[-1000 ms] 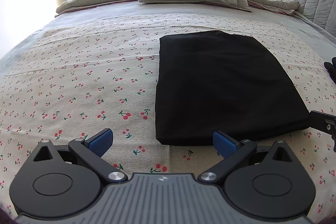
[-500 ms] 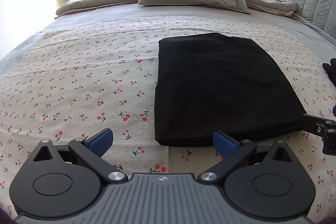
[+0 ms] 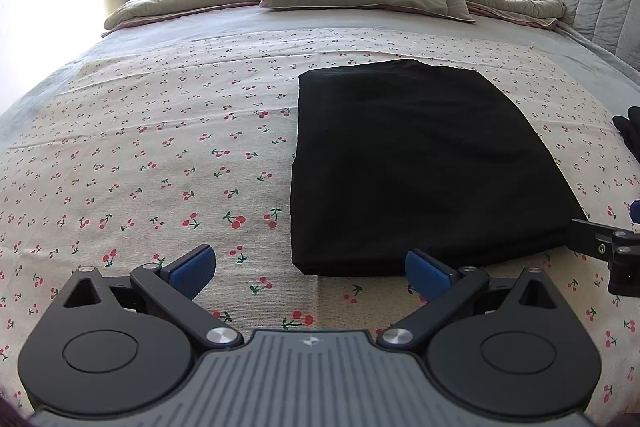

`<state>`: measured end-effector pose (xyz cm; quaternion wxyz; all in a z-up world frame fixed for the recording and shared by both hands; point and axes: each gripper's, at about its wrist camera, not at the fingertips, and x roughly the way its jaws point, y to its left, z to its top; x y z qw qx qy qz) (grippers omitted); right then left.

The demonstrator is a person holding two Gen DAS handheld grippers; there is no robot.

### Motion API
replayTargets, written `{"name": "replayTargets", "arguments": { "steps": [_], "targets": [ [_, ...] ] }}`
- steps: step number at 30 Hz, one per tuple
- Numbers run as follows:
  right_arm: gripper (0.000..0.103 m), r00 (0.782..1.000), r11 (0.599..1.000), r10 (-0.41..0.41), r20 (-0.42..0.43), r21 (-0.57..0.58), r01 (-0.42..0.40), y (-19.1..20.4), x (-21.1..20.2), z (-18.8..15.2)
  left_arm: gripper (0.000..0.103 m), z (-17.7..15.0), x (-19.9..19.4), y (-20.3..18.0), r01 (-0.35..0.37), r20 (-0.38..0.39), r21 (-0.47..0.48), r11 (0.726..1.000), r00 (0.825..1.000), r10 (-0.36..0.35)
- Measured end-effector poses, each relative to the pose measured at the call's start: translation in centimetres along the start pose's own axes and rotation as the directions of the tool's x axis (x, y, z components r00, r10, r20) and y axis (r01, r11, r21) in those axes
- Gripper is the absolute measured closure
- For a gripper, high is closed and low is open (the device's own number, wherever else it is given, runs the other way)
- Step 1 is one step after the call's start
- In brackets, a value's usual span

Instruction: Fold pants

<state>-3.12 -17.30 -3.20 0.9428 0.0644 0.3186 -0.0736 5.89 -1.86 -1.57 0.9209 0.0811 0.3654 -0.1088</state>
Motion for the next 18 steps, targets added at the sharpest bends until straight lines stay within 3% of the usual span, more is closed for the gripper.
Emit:
{"name": "replayTargets", "arguments": {
  "steps": [18],
  "targets": [
    [0.000, 1.000, 1.000, -0.006, -0.029, -0.005, 0.006, 0.25, 0.80, -0.20, 0.000, -0.05, 0.02, 0.25, 0.003, 0.000, -0.001, 1.000, 1.000, -0.003]
  ]
}}
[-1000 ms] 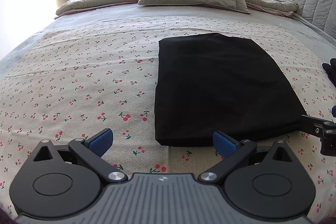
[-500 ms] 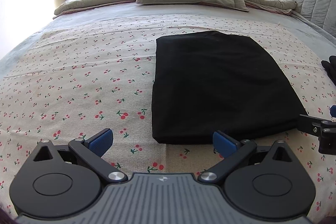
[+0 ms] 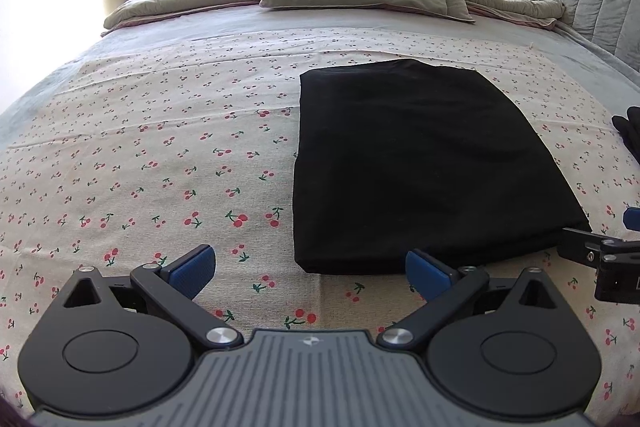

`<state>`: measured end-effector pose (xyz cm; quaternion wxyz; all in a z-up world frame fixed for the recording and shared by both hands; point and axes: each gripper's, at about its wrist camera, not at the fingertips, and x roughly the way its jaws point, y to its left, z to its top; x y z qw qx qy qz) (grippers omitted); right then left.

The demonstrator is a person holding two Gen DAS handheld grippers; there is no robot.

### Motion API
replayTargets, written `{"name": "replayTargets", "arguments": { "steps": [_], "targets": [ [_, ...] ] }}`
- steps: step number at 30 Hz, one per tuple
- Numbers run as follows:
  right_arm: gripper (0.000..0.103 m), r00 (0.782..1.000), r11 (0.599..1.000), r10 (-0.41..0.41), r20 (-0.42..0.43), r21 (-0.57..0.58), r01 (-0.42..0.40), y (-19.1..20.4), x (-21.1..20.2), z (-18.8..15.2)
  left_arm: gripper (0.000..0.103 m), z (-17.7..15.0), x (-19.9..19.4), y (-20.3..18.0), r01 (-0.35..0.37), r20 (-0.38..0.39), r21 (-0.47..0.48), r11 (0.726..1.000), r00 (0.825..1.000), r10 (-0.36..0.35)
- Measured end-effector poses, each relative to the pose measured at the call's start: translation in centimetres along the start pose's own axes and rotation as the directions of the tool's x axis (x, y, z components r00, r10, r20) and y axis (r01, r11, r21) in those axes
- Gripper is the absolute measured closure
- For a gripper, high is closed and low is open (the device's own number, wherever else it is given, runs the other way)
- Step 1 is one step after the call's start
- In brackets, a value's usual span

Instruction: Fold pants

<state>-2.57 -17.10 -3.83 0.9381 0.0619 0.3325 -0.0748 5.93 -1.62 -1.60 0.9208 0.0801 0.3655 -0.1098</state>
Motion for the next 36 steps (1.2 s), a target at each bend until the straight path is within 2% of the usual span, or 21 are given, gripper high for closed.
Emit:
{"name": "replayTargets", "arguments": {
  "steps": [36],
  "targets": [
    [0.000, 1.000, 1.000, 0.001, -0.010, 0.003, -0.001, -0.13, 0.37, -0.41, 0.000, -0.09, 0.16, 0.16, -0.001, -0.004, 0.004, 1.000, 1.000, 0.001]
  ]
}}
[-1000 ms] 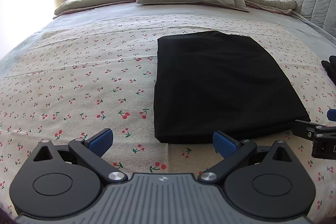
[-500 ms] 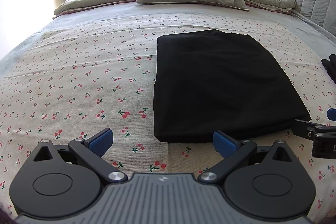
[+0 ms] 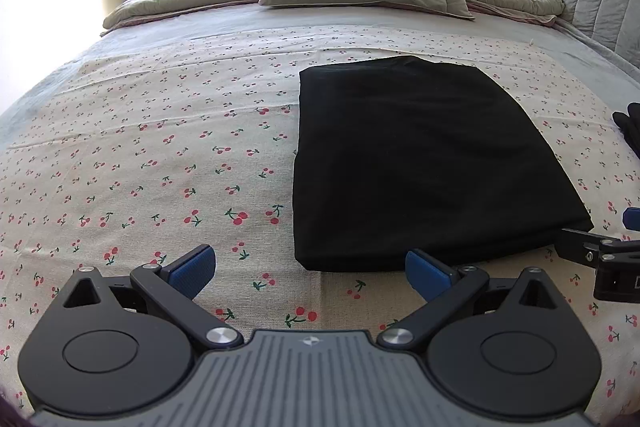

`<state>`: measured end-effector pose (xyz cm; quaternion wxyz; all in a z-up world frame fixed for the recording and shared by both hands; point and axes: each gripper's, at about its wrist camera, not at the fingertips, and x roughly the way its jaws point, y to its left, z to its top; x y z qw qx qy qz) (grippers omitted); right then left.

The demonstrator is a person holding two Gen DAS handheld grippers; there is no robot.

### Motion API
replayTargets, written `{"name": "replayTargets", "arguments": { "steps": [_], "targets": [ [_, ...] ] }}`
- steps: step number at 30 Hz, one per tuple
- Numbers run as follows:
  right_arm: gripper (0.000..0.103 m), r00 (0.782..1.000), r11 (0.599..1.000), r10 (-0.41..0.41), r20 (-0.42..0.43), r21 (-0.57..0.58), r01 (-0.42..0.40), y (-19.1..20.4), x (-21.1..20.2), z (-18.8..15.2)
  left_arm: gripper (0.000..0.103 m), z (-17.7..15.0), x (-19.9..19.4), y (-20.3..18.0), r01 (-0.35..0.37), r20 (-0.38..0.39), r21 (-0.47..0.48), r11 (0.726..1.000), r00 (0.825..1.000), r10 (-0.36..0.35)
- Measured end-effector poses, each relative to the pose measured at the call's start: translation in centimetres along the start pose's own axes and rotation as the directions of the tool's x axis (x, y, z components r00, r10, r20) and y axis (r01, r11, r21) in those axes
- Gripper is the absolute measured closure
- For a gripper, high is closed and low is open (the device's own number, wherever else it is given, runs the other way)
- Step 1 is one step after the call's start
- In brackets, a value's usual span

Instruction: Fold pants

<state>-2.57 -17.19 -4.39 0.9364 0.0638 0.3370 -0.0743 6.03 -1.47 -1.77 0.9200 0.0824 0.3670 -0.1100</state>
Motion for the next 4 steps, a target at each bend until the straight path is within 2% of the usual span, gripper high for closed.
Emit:
{"name": "replayTargets", "arguments": {
  "steps": [4],
  "targets": [
    [0.000, 1.000, 1.000, 0.000, -0.002, 0.001, 0.000, -0.01, 0.02, 0.04, 0.000, 0.00, 0.06, 0.00, -0.003, -0.004, 0.002, 1.000, 1.000, 0.003]
  ]
}}
